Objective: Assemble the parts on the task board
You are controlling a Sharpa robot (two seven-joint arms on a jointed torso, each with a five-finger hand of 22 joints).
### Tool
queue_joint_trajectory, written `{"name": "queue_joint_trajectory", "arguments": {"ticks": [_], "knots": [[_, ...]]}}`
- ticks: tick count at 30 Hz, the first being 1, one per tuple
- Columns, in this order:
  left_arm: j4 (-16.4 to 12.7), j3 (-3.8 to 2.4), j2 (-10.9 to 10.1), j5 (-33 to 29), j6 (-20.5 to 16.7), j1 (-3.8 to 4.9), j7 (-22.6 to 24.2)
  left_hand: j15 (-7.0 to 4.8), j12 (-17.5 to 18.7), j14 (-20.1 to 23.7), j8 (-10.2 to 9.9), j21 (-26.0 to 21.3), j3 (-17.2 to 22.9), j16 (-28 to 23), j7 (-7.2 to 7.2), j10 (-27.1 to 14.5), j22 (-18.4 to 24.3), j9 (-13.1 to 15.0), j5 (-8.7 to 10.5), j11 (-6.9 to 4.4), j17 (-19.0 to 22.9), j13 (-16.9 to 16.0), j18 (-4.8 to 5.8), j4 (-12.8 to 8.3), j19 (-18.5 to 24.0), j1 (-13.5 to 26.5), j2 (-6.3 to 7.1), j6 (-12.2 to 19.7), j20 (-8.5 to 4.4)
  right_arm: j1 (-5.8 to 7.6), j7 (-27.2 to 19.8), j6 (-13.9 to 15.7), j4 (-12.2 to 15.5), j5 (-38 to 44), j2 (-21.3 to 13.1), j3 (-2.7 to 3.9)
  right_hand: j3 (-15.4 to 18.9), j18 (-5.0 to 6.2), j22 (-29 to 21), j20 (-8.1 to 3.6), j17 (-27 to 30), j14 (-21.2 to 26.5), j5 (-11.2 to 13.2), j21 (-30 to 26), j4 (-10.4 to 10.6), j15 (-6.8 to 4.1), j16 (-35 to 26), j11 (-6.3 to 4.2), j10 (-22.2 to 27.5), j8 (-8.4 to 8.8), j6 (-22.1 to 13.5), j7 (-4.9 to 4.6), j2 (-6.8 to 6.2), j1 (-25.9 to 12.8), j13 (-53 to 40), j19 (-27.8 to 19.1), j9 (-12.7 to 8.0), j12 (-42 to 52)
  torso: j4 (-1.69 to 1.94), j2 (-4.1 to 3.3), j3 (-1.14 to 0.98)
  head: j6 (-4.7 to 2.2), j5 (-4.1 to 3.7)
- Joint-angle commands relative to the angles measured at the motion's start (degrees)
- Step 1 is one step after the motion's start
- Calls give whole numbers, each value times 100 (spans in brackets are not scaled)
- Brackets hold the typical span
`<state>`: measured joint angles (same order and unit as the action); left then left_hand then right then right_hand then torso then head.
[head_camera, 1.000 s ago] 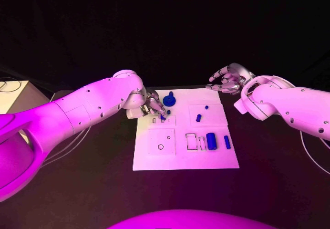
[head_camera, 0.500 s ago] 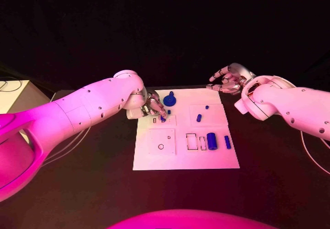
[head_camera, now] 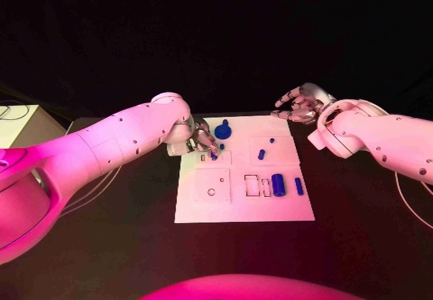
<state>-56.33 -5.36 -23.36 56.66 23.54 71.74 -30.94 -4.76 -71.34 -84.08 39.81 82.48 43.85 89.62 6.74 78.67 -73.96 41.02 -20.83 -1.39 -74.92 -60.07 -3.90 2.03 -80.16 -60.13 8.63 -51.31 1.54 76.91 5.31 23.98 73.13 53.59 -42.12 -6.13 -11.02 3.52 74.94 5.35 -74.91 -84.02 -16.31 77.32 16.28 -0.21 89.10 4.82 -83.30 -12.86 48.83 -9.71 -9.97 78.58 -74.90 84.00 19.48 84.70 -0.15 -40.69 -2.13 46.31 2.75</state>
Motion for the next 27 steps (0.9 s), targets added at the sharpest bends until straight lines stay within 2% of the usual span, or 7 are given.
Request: {"name": "queue_joint_trajectory", "arguments": {"ticks": [1,27], "knots": [[12,8,25,54,66,-6,29,-50,26,-592,90,6,265,38,-598,194,0,421,-33,-157,-1508,5,41,-223,-23,-109,-184,-651,-22,-3,-55,-49,8,15,0,3,-30,-39,392,18,-1274,-541,-13,-35,-6,31,-18,-4,-18,-21,-47,6,7,-32,-933,249,-6,23,-2,0,-2,9,-2],[25,27,4,74,261,-20,10,-52,41,-592,87,3,281,38,-596,188,5,429,-22,-157,-1508,22,40,-228,-21,-104,-193,-644,-26,-3,-54,-53,11,15,-9,3,-37,-41,401,18,-1277,-541,-38,-26,-6,30,-17,-4,-22,-23,-48,6,2,-31,-936,252,-7,26,1,2,7,31,-5]]}}
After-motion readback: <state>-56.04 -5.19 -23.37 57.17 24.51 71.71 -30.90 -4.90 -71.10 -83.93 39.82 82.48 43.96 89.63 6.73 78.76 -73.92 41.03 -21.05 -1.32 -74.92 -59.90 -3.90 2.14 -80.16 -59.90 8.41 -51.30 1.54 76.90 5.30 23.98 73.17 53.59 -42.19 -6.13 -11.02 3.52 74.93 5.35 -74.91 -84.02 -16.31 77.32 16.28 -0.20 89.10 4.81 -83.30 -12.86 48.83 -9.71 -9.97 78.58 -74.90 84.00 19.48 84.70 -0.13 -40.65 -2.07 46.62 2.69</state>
